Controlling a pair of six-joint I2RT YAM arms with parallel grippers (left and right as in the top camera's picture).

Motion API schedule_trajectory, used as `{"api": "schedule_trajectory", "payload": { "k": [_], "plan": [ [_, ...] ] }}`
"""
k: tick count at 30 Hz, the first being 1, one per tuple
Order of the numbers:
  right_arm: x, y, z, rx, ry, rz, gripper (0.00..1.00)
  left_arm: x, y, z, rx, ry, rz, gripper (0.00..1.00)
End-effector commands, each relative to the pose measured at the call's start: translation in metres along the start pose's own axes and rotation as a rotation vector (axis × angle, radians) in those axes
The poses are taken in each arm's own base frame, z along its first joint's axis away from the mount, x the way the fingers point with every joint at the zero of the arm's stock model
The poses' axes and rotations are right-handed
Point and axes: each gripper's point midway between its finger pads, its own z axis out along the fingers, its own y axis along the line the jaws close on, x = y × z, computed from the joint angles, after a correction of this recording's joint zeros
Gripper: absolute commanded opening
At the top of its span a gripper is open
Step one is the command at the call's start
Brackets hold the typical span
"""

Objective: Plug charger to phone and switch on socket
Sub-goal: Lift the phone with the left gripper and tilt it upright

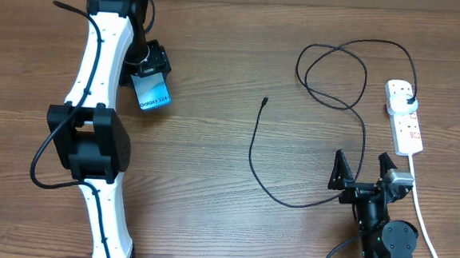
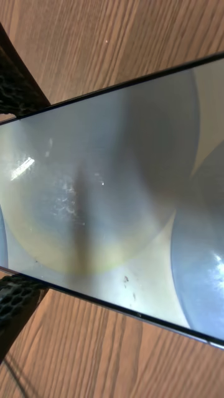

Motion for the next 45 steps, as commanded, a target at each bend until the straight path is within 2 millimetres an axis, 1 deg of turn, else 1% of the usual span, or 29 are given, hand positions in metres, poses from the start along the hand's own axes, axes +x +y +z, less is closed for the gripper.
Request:
{"api": "schedule_trajectory", "payload": {
  "k": [1, 6, 8, 13, 17, 19, 22, 24, 27, 36, 38, 39, 40, 41, 43, 45],
  "plan": [
    [0.002, 0.001, 0.000, -0.006, -0.001, -0.005, 1.00, -0.007, -0.011, -0.023, 0.059, -0.044, 0.024, 0.67],
    [0.002, 0.001, 0.000, -0.006, -0.001, -0.005, 1.00, -0.004, -0.019, -0.037, 0.106, -0.044, 0.027, 0.66],
    [0.002, 0.001, 0.000, -0.006, -0.001, -0.005, 1.00, -0.002, -0.022, -0.039, 0.126, -0.034, 0.028, 0.66],
    [0.002, 0.001, 0.000, -0.006, -0.001, -0.005, 1.00, 0.007, -0.037, -0.042, 0.213, 0.015, 0.031, 0.59],
    [0.002, 0.001, 0.000, -0.006, -0.001, -0.005, 1.00, 0.015, -0.052, -0.046, 0.305, 0.059, 0.030, 0.41],
    [0.002, 0.001, 0.000, -0.006, -0.001, -0.005, 1.00, 0.018, -0.058, -0.048, 0.343, 0.076, 0.032, 0.35],
    [0.002, 0.001, 0.000, -0.006, -0.001, -0.005, 1.00, 0.024, -0.065, -0.052, 0.391, 0.111, 0.027, 0.20],
    [0.002, 0.001, 0.000, -0.006, -0.001, -0.005, 1.00, 0.028, -0.068, -0.054, 0.413, 0.130, 0.016, 0.13],
    [0.002, 0.001, 0.000, -0.006, -0.001, -0.005, 1.00, 0.031, -0.073, -0.056, 0.445, 0.149, 0.016, 0.09],
    [0.002, 0.001, 0.000, -0.006, -0.001, -0.005, 1.00, 0.037, -0.075, -0.058, 0.461, 0.180, 0.004, 0.10],
    [0.002, 0.001, 0.000, -0.006, -0.001, -0.005, 1.00, 0.040, -0.075, -0.059, 0.462, 0.203, -0.033, 0.12],
    [0.002, 0.001, 0.000, -0.006, -0.001, -0.005, 1.00, 0.043, -0.075, -0.060, 0.457, 0.229, -0.081, 0.13],
    [0.002, 0.001, 0.000, -0.006, -0.001, -0.005, 1.00, 0.044, -0.075, -0.060, 0.455, 0.237, -0.100, 0.11],
    [0.002, 0.001, 0.000, -0.006, -0.001, -0.005, 1.00, 0.045, -0.074, -0.060, 0.450, 0.246, -0.128, 0.07],
    [0.002, 0.001, 0.000, -0.006, -0.001, -0.005, 1.00, 0.049, -0.072, -0.060, 0.433, 0.276, -0.182, 0.07],
    [0.002, 0.001, 0.000, -0.006, -0.001, -0.005, 1.00, 0.054, -0.070, -0.060, 0.419, 0.300, -0.209, 0.05]
  ]
}}
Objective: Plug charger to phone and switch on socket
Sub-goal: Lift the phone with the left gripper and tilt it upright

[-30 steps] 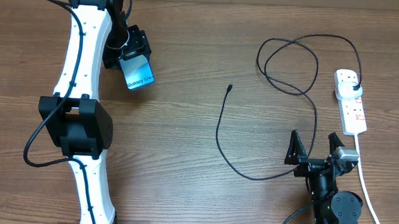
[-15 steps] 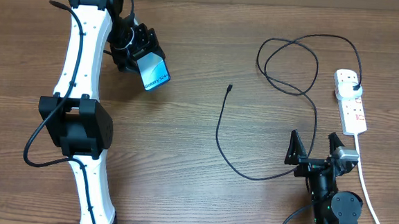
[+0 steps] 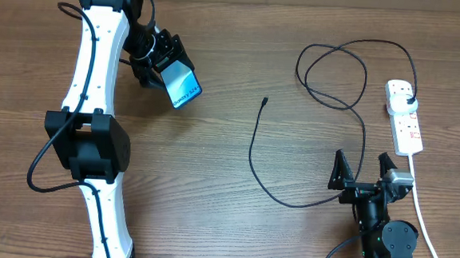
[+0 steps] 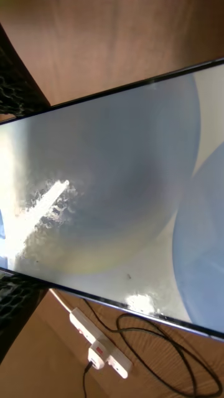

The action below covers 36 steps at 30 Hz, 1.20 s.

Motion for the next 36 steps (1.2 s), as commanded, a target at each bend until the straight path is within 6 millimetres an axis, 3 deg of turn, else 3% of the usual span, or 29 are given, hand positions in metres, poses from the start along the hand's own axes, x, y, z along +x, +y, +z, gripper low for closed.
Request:
{"api": "schedule_trajectory", "payload": {
  "k": [1, 6, 13, 20, 30, 36],
  "plan": [
    [0.002, 0.001, 0.000, -0.006, -0.002, -0.005, 1.00, 0.009, -0.008, -0.008, 0.031, 0.022, -0.088, 0.04],
    [0.002, 0.001, 0.000, -0.006, -0.002, -0.005, 1.00, 0.011, -0.008, -0.008, 0.033, 0.028, -0.084, 0.04],
    [0.002, 0.001, 0.000, -0.006, -0.002, -0.005, 1.00, 0.025, -0.032, -0.011, 0.166, 0.119, -0.112, 0.04],
    [0.002, 0.001, 0.000, -0.006, -0.002, -0.005, 1.00, 0.027, -0.035, -0.012, 0.178, 0.147, -0.249, 0.04],
    [0.002, 0.001, 0.000, -0.006, -0.002, -0.005, 1.00, 0.045, -0.066, -0.025, 0.348, 0.287, -0.264, 0.04],
    [0.002, 0.001, 0.000, -0.006, -0.002, -0.005, 1.00, 0.051, -0.074, -0.030, 0.391, 0.336, -0.304, 0.04]
  ]
}}
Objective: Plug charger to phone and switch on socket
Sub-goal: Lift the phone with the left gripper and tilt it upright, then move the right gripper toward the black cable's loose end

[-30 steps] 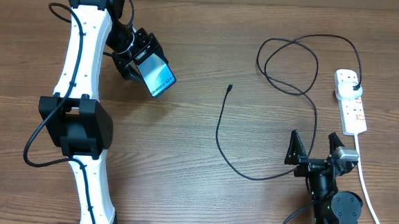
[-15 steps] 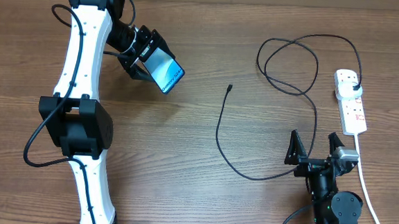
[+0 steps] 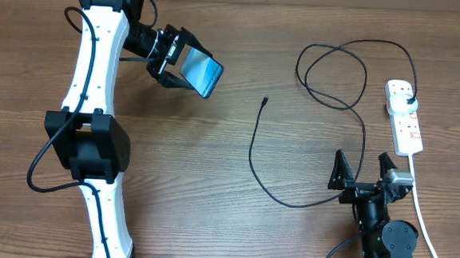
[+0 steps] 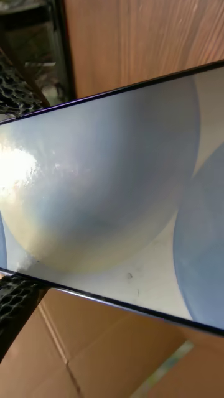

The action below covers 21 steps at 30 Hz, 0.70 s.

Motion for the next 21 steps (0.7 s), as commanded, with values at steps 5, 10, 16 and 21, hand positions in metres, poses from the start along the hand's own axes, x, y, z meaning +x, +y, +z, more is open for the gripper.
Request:
{"api": "schedule_trajectory", "payload": {
  "k": [5, 10, 16, 21],
  "plan": [
    [0.002, 0.001, 0.000, -0.006, -0.002, -0.005, 1.00, 0.019, -0.019, -0.006, 0.087, 0.074, -0.065, 0.04],
    [0.002, 0.001, 0.000, -0.006, -0.002, -0.005, 1.00, 0.033, -0.032, -0.009, 0.159, 0.159, -0.063, 0.04],
    [0.002, 0.001, 0.000, -0.006, -0.002, -0.005, 1.00, 0.040, -0.038, -0.012, 0.194, 0.200, -0.063, 0.04],
    [0.002, 0.001, 0.000, -0.006, -0.001, -0.004, 1.00, 0.040, -0.038, -0.012, 0.193, 0.200, -0.065, 0.04]
  ]
}}
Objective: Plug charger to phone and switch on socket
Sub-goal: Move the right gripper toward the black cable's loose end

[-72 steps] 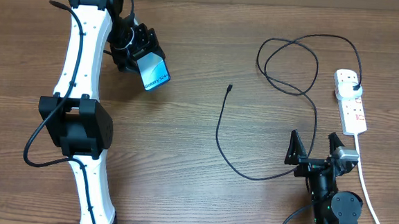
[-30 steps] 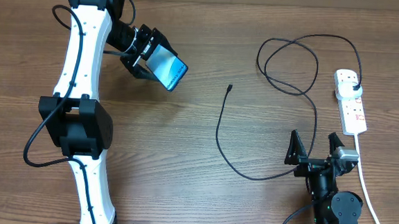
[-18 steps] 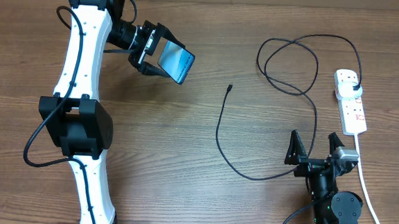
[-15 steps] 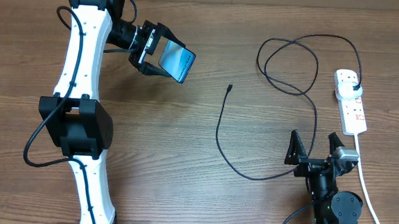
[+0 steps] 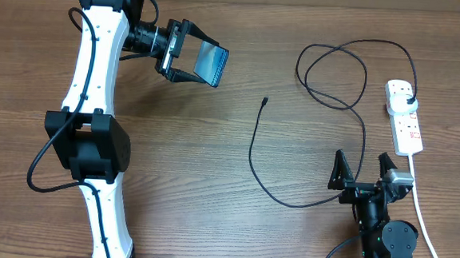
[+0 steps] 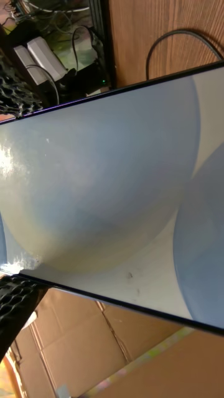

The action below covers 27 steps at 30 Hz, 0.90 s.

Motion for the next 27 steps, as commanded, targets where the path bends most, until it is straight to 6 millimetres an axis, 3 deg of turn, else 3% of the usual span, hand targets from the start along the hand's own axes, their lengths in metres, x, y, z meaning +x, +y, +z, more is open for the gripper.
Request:
{"api": "schedule_trajectory", "payload": {
  "k": [1, 8, 13, 21, 27],
  "plan": [
    [0.002, 0.001, 0.000, -0.006, -0.002, -0.004, 1.00, 0.016, -0.013, -0.004, 0.053, 0.047, 0.017, 0.04],
    [0.002, 0.001, 0.000, -0.007, -0.002, -0.001, 1.00, 0.016, -0.013, -0.004, 0.053, 0.047, 0.013, 0.04],
    [0.004, 0.001, 0.001, -0.005, 0.004, 0.096, 1.00, 0.016, -0.013, -0.004, 0.052, 0.047, 0.014, 0.04],
    [0.018, 0.002, 0.004, 0.001, 0.109, 0.159, 1.00, 0.015, -0.013, -0.004, 0.050, 0.045, 0.013, 0.04],
    [0.006, 0.005, 0.008, 0.011, 0.166, 0.160, 1.00, 0.015, -0.013, -0.004, 0.051, 0.044, 0.013, 0.04]
  ]
}}
